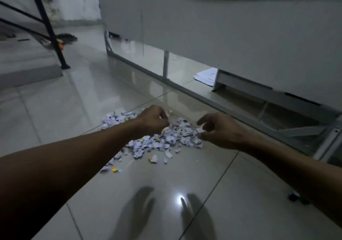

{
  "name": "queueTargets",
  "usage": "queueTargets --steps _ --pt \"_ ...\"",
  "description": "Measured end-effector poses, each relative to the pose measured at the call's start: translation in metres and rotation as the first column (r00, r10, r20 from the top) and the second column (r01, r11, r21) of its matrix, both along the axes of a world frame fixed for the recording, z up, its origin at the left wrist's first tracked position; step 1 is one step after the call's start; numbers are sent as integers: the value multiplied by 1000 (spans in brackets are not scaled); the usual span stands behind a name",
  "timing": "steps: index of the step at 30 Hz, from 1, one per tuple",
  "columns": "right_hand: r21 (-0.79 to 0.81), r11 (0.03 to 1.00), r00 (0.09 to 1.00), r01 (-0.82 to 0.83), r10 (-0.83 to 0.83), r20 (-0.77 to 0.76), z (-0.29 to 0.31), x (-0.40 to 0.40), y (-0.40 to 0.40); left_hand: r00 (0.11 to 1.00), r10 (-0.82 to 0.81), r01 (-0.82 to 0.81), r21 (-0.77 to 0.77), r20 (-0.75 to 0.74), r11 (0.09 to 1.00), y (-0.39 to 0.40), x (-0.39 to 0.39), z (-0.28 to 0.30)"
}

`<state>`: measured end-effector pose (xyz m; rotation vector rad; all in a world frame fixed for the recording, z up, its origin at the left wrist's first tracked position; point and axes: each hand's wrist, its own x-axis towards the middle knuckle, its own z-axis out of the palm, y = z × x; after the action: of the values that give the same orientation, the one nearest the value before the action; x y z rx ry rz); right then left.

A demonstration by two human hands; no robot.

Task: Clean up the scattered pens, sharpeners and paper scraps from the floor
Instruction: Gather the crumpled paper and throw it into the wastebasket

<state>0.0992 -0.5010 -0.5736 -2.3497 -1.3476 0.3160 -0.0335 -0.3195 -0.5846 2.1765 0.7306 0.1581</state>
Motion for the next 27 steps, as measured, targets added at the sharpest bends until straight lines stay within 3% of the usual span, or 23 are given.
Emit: queueTargets --steps 8,15,22,27 --pt "-200 965 983 -171 181 32 -24 -60 75 989 150 -151 -109 -16 983 72 -87 -31" --pt "-198 938 958 -284 286 -23 -71 -78 136 949 287 -303 -131 -127 944 108 -133 -75" --pt "-246 849 882 -468 466 -71 -159 -84 188 838 406 -421 43 -364 906 132 -151 -140" --pt "-244 844 878 -478 468 -102 -190 -81 198 698 530 -603 2 -482 798 133 -141 -172"
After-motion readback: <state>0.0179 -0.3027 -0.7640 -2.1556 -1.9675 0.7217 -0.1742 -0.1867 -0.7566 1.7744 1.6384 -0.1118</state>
